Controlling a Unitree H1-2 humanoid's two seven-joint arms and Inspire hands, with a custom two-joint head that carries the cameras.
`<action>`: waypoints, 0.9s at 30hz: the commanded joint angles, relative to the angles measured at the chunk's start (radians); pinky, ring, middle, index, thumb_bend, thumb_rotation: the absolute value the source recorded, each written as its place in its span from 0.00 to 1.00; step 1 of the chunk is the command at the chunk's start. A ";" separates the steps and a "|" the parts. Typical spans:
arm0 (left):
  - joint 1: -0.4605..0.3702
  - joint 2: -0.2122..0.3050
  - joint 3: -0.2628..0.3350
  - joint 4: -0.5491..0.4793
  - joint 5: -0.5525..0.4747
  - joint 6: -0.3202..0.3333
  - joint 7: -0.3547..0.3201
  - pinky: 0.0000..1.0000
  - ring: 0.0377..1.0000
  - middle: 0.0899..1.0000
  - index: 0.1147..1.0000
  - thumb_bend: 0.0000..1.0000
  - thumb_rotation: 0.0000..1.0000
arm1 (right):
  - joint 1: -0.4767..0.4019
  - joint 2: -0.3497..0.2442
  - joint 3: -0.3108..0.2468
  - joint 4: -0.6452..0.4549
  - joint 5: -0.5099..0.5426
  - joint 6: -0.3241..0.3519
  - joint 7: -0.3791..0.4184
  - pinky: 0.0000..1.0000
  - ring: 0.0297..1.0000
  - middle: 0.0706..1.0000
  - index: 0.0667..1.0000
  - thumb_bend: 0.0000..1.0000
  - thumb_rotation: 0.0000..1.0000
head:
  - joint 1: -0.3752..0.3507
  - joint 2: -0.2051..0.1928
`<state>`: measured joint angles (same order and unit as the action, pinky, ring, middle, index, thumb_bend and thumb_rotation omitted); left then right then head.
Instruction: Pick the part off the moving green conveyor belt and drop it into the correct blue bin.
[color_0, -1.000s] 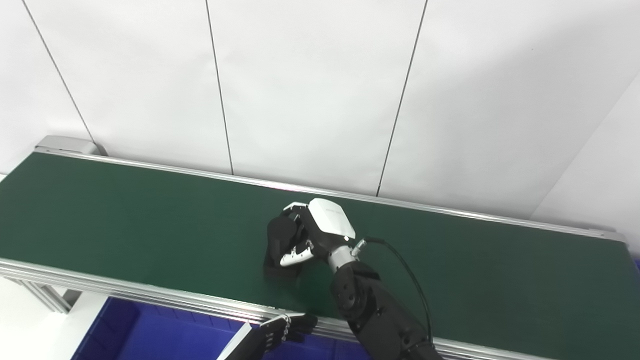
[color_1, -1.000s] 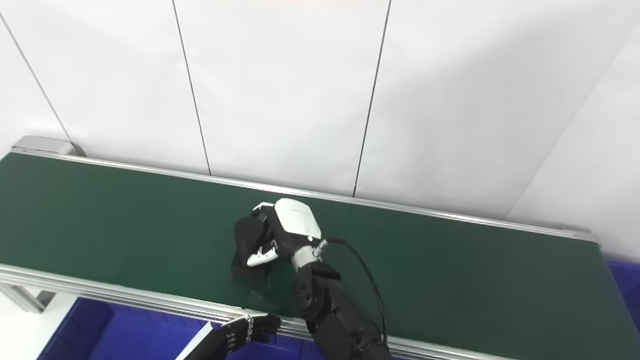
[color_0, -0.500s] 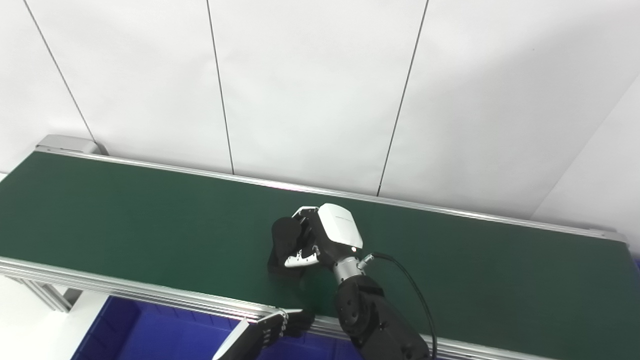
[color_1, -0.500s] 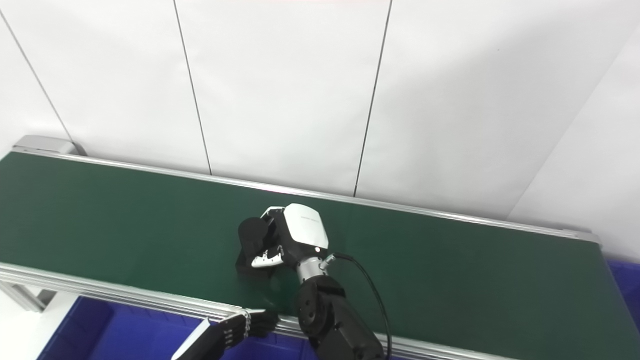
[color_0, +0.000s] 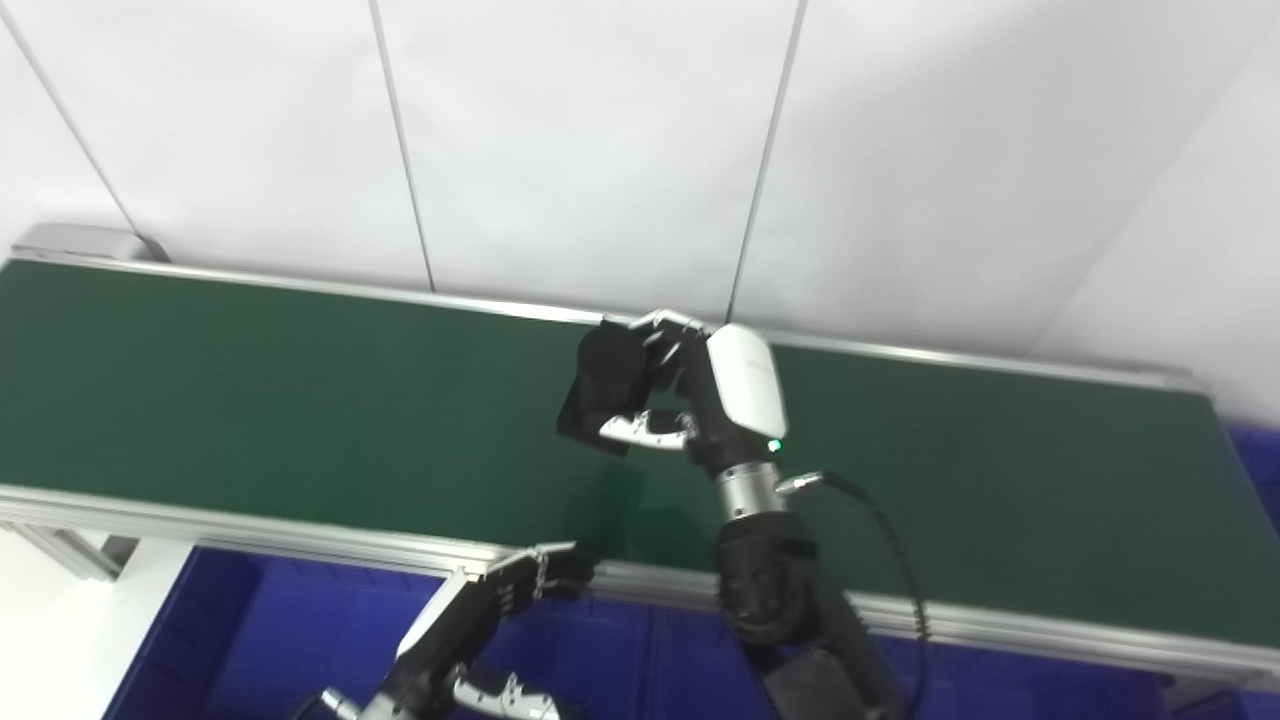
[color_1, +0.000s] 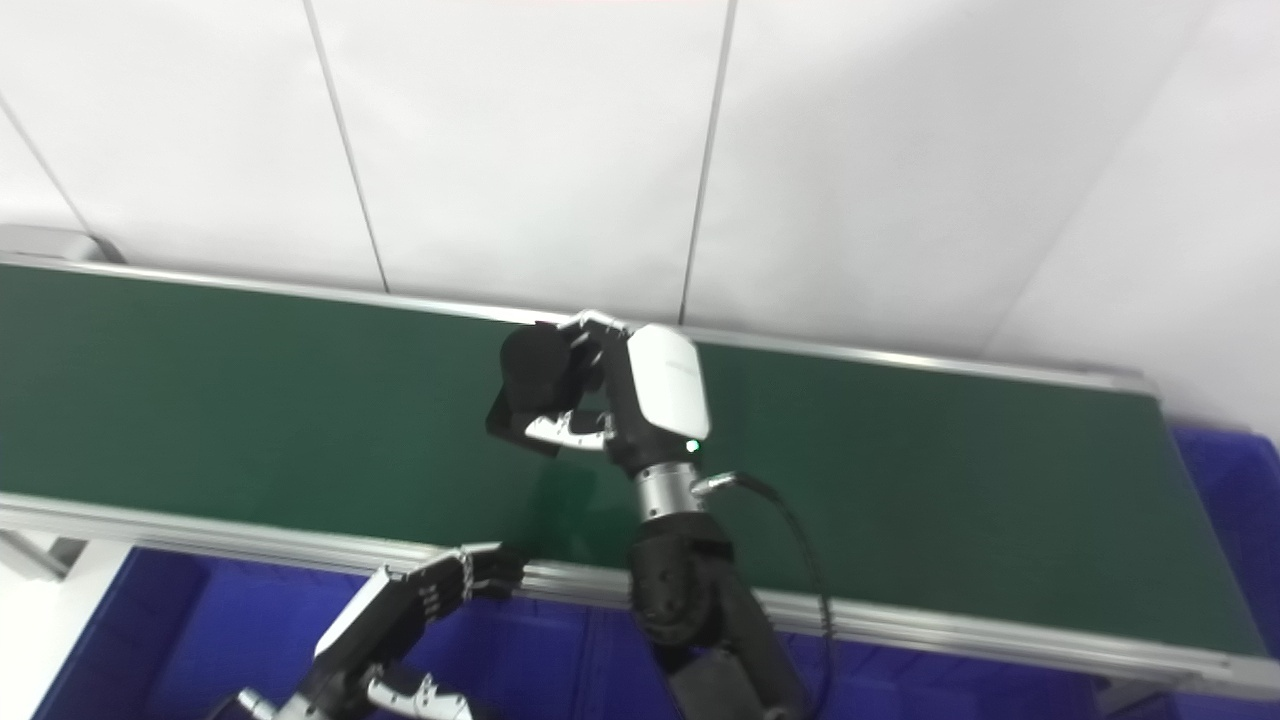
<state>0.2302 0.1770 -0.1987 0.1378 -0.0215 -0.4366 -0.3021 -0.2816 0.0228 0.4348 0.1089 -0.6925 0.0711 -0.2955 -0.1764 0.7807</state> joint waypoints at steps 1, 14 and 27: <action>-0.001 0.011 0.006 -0.039 -0.021 -0.032 -0.009 0.76 0.80 0.80 0.74 0.91 0.05 | 0.016 0.001 -0.027 -0.097 0.007 0.014 0.016 0.32 0.38 0.49 0.47 0.51 0.00 | 0.000 0.006; 0.019 0.028 0.022 -0.087 -0.041 -0.024 -0.025 0.73 0.77 0.79 0.74 0.92 0.06 | 0.303 -0.078 -0.116 -0.347 0.020 -0.035 0.096 0.28 0.37 0.48 0.47 0.51 0.00 | -0.041 0.061; 0.051 0.057 0.029 -0.152 -0.055 0.031 -0.029 0.76 0.79 0.80 0.75 0.91 0.02 | 0.592 -0.199 -0.140 -0.430 0.063 -0.103 0.125 0.34 0.39 0.51 0.44 0.51 0.00 | -0.080 0.088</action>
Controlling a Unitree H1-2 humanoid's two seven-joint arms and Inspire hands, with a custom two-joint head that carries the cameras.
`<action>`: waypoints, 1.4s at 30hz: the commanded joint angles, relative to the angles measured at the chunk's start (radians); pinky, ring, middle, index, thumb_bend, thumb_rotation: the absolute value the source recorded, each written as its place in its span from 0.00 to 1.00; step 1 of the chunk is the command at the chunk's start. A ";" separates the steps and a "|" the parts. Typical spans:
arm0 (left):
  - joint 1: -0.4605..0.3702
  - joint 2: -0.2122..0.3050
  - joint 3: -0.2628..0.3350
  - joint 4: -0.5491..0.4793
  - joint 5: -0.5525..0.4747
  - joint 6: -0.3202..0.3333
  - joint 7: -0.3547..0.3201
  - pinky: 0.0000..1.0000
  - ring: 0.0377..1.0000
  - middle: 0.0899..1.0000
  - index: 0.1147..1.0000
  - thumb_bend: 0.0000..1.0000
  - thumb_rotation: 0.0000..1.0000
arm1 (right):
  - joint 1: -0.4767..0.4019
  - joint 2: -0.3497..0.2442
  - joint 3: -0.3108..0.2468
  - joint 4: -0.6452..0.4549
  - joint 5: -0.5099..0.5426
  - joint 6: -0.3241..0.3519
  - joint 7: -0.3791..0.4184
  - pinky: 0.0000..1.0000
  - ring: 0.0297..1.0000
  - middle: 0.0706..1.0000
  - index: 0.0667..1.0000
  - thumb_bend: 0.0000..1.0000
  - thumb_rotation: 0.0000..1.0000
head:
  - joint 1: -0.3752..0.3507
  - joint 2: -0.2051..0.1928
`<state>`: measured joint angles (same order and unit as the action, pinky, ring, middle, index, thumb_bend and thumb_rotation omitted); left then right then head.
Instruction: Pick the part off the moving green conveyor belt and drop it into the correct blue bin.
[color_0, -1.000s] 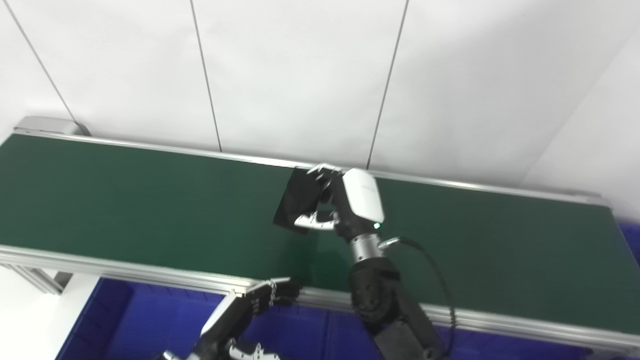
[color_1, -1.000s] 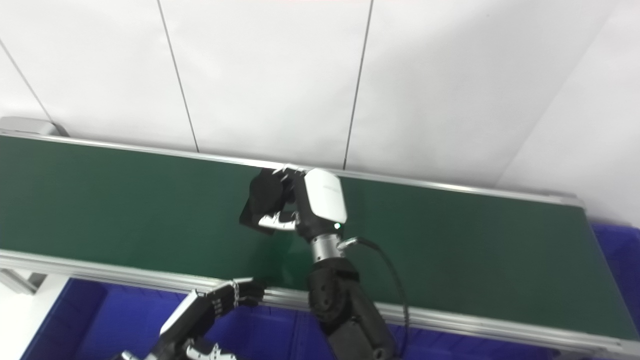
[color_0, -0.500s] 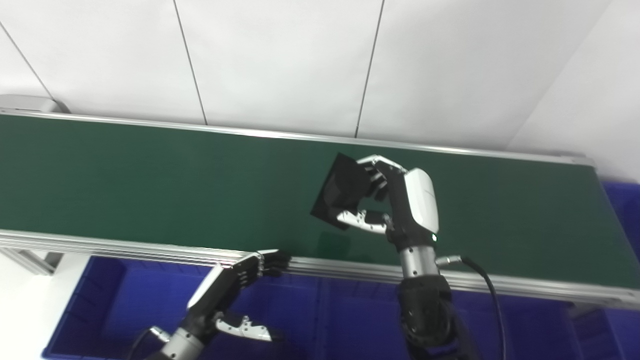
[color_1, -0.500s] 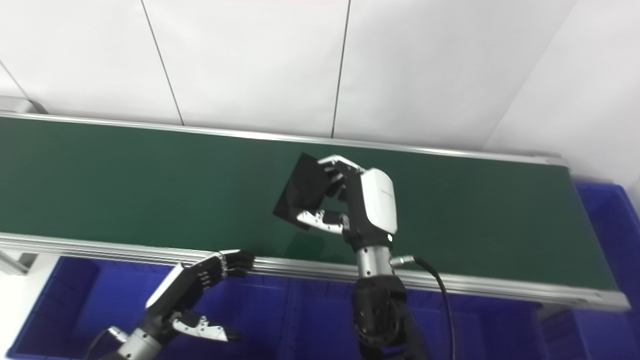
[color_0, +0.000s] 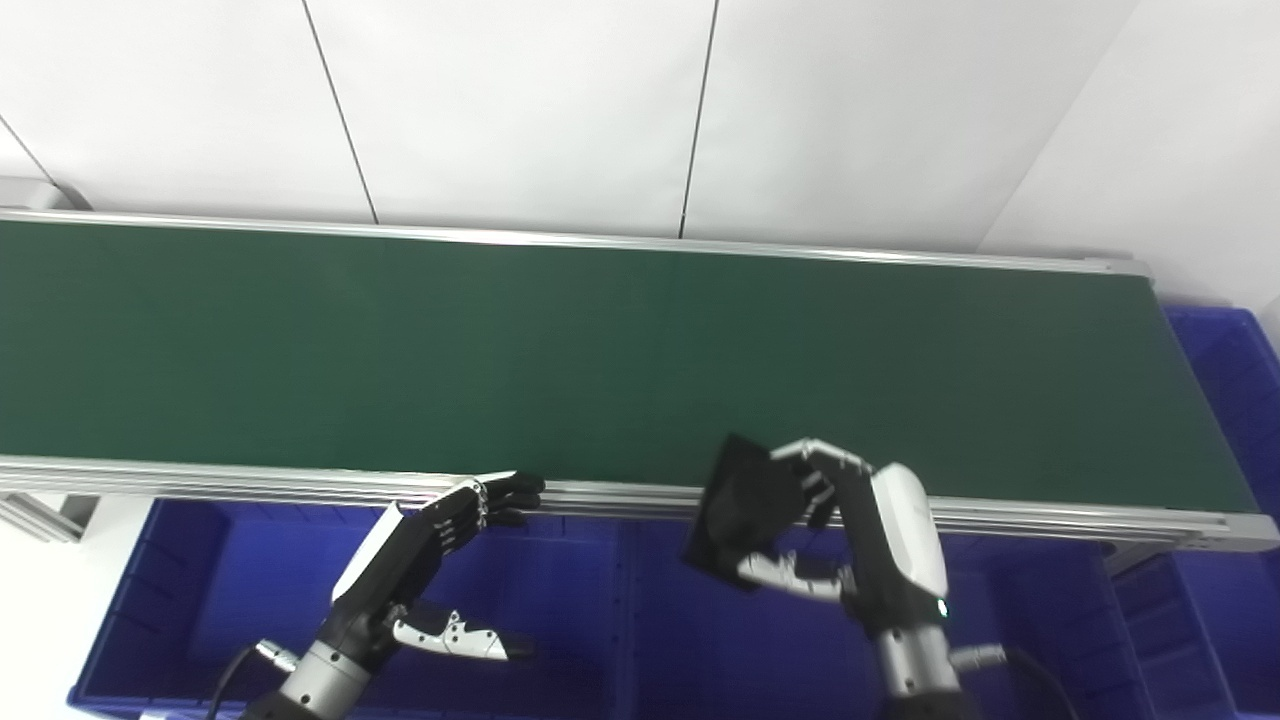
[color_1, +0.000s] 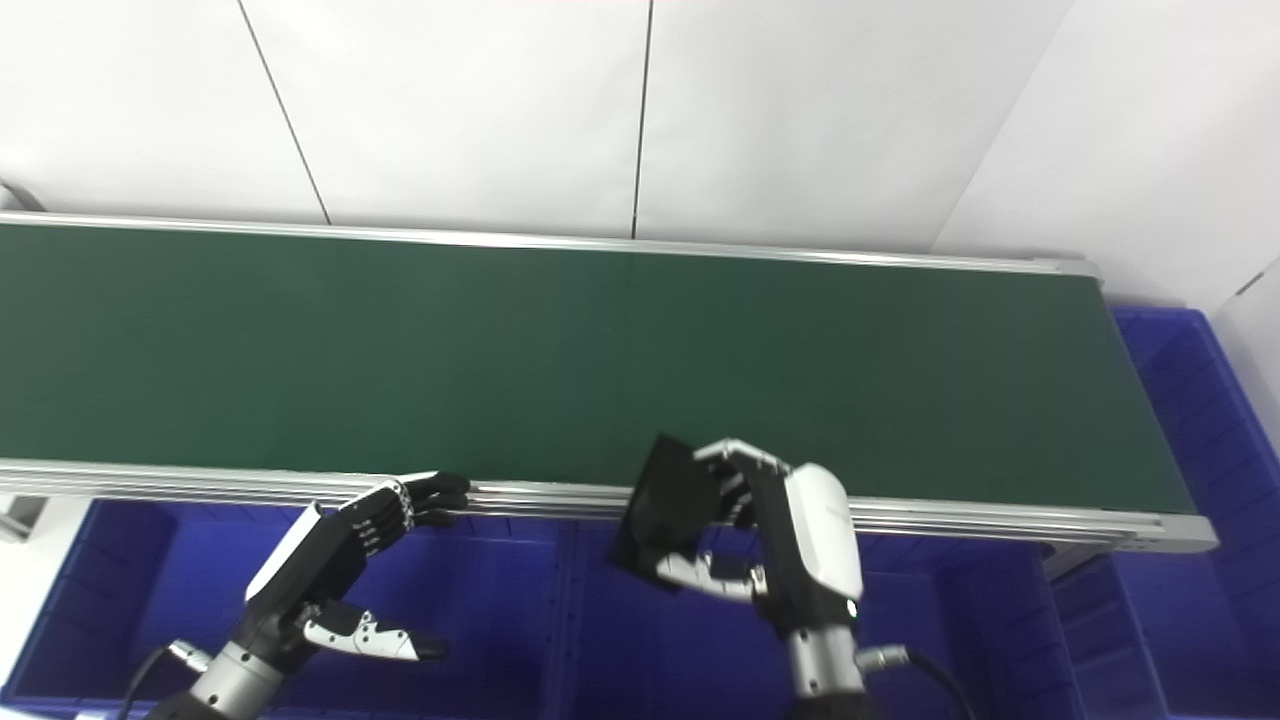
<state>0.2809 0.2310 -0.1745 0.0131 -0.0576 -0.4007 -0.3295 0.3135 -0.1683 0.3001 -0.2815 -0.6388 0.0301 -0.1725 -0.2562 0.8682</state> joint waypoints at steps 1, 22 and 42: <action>0.000 0.005 0.005 -0.030 -0.019 -0.003 -0.002 0.76 0.79 0.80 0.75 0.91 0.02 | 0.013 -0.018 -0.007 -0.035 0.015 -0.057 0.014 0.34 0.39 0.51 0.44 0.51 0.00 | -0.003 0.001; -0.017 0.031 0.037 0.005 -0.076 0.017 -0.043 0.78 0.80 0.80 0.77 0.91 0.00 | -0.004 -0.028 0.019 0.133 -0.110 0.072 0.136 0.45 0.41 0.49 0.47 0.51 0.00 | -0.050 -0.030; -0.031 0.036 0.034 0.016 -0.064 0.015 -0.053 0.79 0.83 0.84 0.79 0.88 0.01 | 0.096 -0.002 0.004 0.105 -0.052 -0.128 -0.049 0.72 0.82 0.85 0.84 0.91 0.55 | -0.042 -0.026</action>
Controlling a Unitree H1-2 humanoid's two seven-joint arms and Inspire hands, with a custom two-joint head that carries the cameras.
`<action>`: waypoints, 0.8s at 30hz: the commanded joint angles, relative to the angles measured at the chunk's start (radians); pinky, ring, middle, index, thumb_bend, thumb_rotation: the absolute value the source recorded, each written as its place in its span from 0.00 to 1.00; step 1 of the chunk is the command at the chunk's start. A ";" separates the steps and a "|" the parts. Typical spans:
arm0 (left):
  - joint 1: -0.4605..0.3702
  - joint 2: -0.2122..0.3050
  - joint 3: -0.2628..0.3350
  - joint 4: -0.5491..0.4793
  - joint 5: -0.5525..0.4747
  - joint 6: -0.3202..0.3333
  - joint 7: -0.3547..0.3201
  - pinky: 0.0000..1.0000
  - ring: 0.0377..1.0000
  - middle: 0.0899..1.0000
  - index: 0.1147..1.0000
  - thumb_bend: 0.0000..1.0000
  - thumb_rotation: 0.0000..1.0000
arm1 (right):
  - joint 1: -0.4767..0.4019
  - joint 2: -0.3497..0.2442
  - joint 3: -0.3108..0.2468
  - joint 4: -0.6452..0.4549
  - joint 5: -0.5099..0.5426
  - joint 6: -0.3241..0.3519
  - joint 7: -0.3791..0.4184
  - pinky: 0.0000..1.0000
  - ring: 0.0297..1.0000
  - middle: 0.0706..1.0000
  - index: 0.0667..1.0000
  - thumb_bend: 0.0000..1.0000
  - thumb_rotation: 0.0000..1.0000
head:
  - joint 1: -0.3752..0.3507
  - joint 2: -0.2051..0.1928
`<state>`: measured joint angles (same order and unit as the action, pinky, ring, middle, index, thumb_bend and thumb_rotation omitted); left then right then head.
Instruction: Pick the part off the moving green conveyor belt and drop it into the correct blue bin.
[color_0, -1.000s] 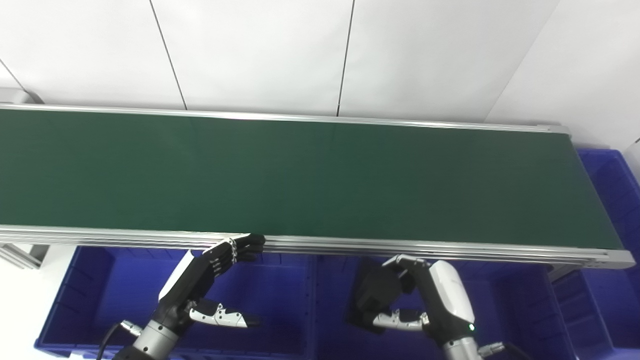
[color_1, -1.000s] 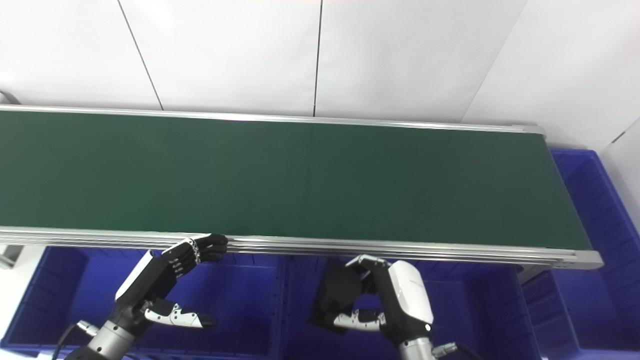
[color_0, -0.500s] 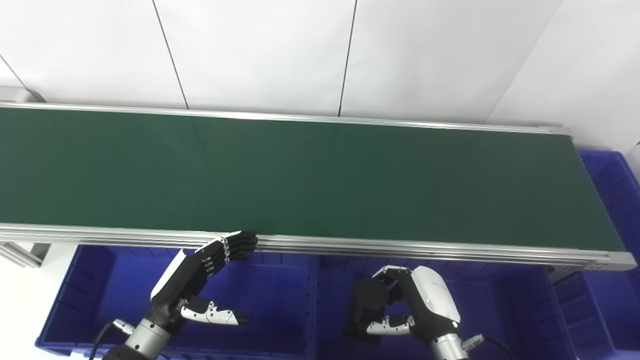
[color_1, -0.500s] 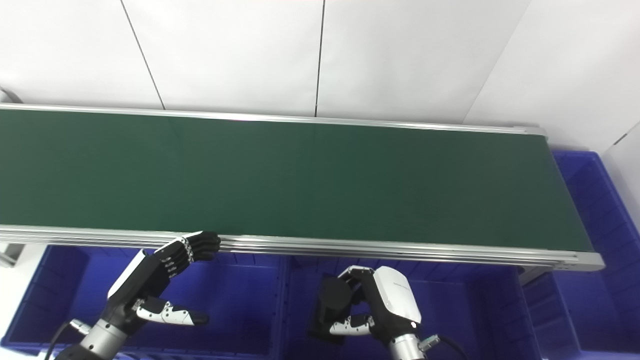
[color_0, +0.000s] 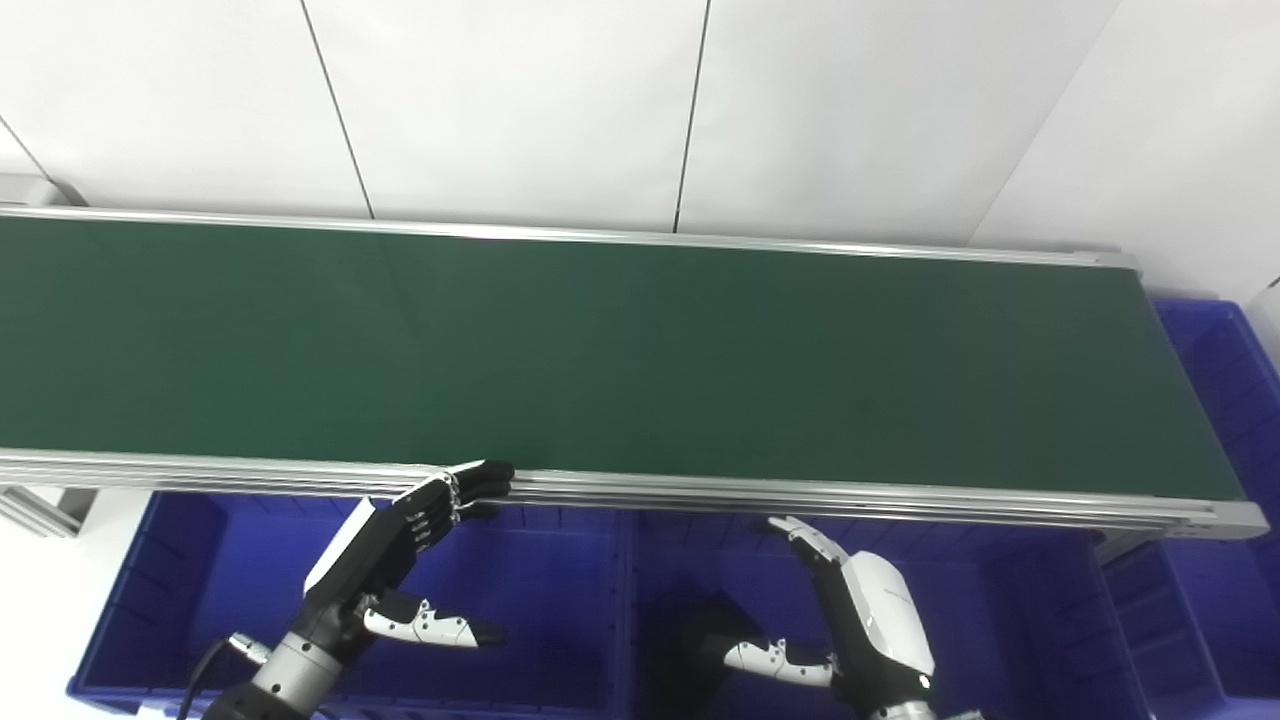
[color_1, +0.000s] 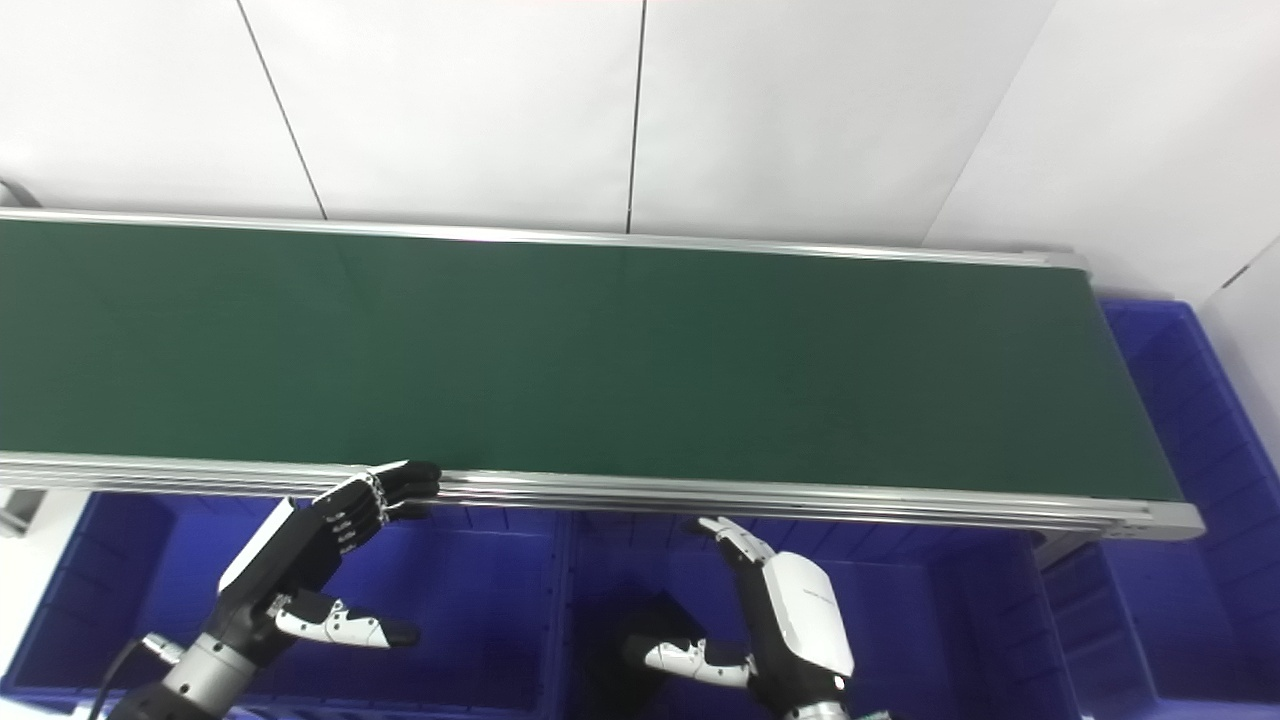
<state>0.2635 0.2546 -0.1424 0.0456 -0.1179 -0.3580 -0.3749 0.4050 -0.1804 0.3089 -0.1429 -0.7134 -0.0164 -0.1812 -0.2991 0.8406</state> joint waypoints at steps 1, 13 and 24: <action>-0.013 0.010 0.003 -0.016 -0.007 -0.029 -0.007 0.79 0.83 0.83 0.79 0.88 0.01 | 0.012 0.016 -0.008 -0.032 0.064 -0.114 -0.048 0.71 0.82 0.85 0.85 0.92 0.55 | 0.001 0.001; -0.012 -0.003 0.003 -0.003 -0.004 -0.045 -0.001 0.78 0.84 0.85 0.79 0.88 0.04 | 0.024 0.048 -0.041 0.009 0.321 -0.270 -0.007 0.68 0.77 0.84 0.88 0.91 0.46 | 0.039 -0.012; 0.008 -0.021 0.010 0.003 0.034 -0.041 0.027 0.76 0.83 0.86 0.78 0.89 0.03 | 0.030 0.066 -0.052 0.038 0.417 -0.318 0.035 0.69 0.75 0.79 0.85 0.93 0.39 | 0.086 -0.064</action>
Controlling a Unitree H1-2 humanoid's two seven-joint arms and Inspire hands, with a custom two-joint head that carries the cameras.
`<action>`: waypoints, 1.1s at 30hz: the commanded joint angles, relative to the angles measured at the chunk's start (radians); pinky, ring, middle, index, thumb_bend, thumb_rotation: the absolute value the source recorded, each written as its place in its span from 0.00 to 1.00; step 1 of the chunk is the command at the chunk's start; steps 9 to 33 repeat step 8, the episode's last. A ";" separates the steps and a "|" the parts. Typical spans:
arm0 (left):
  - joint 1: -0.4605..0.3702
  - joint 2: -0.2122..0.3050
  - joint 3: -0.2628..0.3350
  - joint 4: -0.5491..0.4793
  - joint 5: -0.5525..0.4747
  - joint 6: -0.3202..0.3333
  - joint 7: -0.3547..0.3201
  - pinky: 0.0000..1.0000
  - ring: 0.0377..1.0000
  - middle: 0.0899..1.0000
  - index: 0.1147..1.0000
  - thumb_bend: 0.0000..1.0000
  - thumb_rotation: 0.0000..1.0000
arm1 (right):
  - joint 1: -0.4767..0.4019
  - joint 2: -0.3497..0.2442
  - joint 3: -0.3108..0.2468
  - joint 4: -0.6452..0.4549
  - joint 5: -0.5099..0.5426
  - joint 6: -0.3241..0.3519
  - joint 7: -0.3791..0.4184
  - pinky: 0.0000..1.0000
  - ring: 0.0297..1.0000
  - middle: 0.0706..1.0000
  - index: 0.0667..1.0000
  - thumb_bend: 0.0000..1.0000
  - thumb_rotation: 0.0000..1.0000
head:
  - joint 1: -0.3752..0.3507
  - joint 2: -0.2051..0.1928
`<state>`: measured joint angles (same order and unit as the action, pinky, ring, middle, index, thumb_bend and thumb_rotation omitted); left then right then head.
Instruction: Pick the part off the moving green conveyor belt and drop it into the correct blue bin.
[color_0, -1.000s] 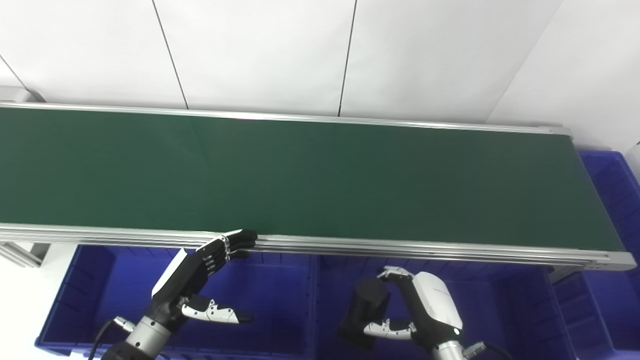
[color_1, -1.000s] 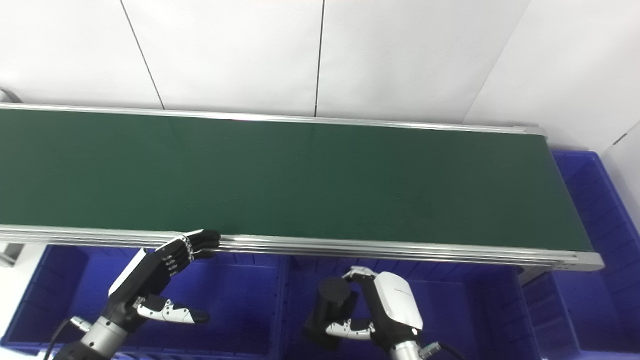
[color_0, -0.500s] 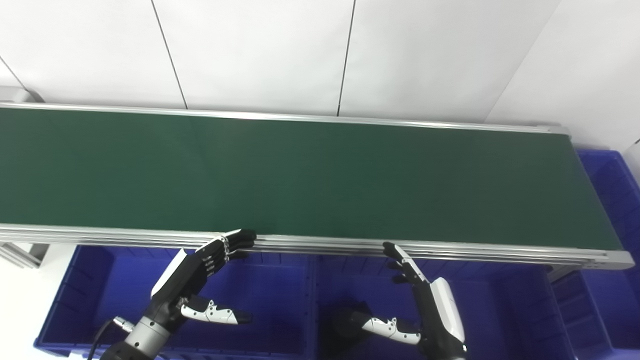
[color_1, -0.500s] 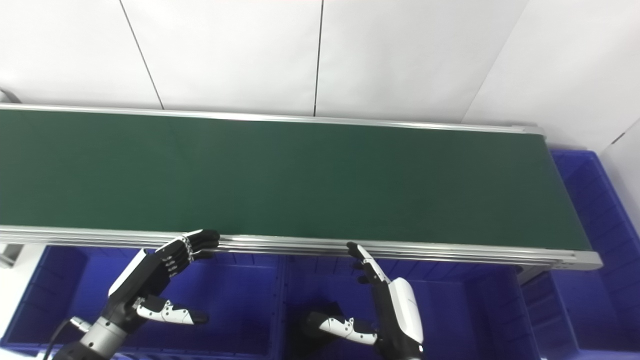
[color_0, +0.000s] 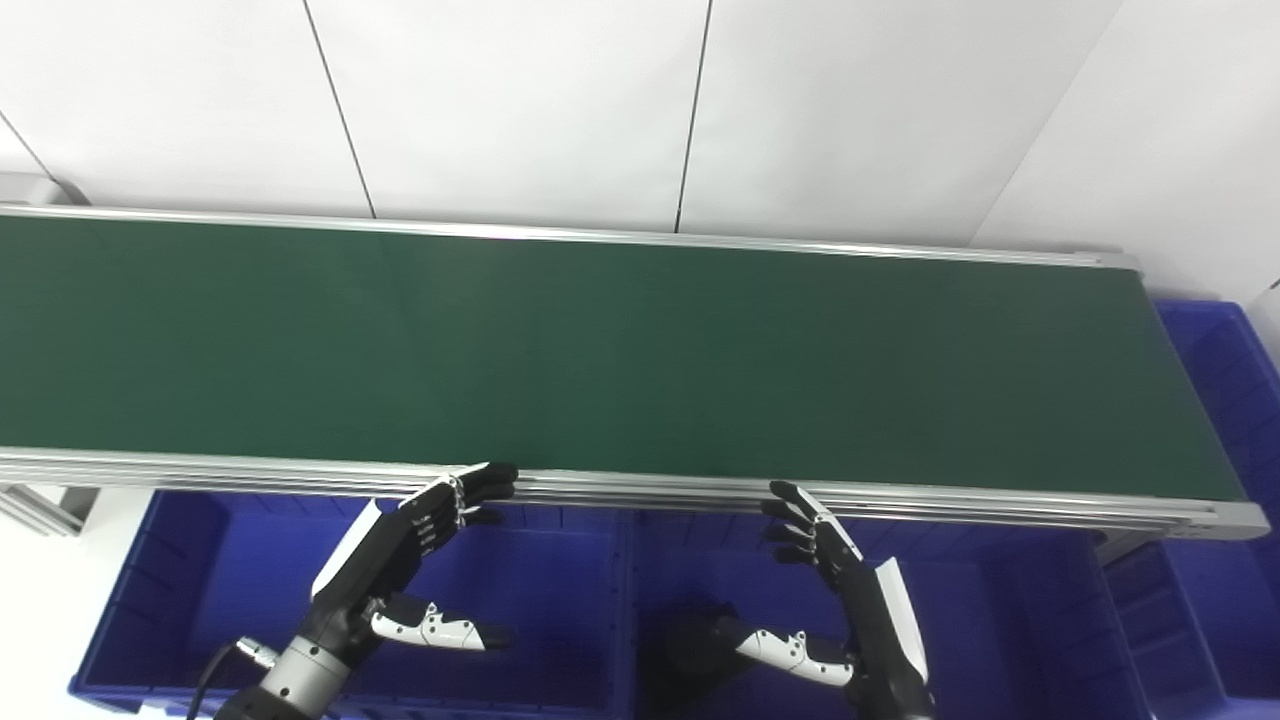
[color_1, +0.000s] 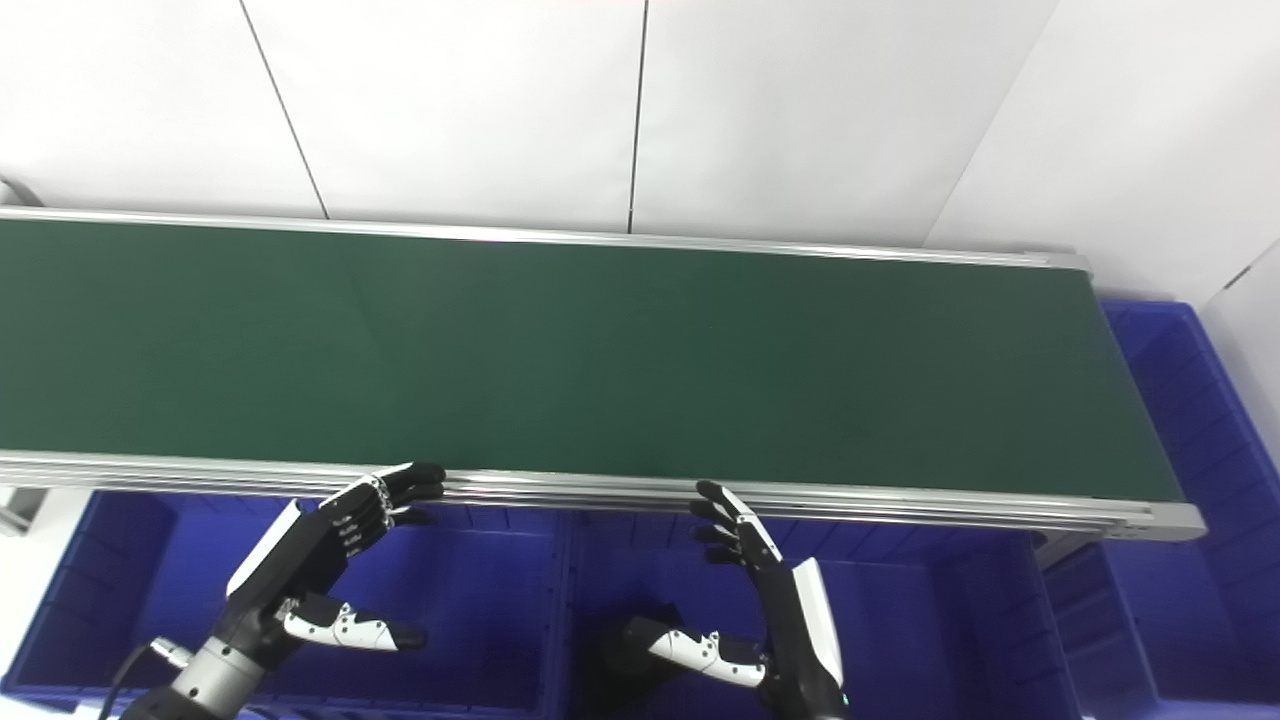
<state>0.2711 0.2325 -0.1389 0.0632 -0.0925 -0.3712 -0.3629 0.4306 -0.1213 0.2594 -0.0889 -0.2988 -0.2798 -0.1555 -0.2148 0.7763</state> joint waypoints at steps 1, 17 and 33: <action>0.002 0.001 0.006 -0.018 0.014 -0.020 0.017 0.75 0.84 0.86 0.78 0.89 0.05 | 0.004 0.009 -0.004 -0.012 -0.003 -0.060 0.007 0.69 0.74 0.79 0.85 0.93 0.39 | -0.002 -0.002; 0.005 0.005 0.007 -0.023 0.008 0.001 0.013 0.77 0.88 0.89 0.79 0.89 0.07 | 0.004 0.022 -0.013 0.011 -0.044 -0.077 -0.012 0.69 0.74 0.78 0.84 0.92 0.39 | -0.038 -0.005; 0.005 0.005 0.007 -0.023 0.008 0.001 0.013 0.77 0.88 0.89 0.79 0.89 0.07 | 0.004 0.022 -0.013 0.011 -0.044 -0.077 -0.012 0.69 0.74 0.78 0.84 0.92 0.39 | -0.038 -0.005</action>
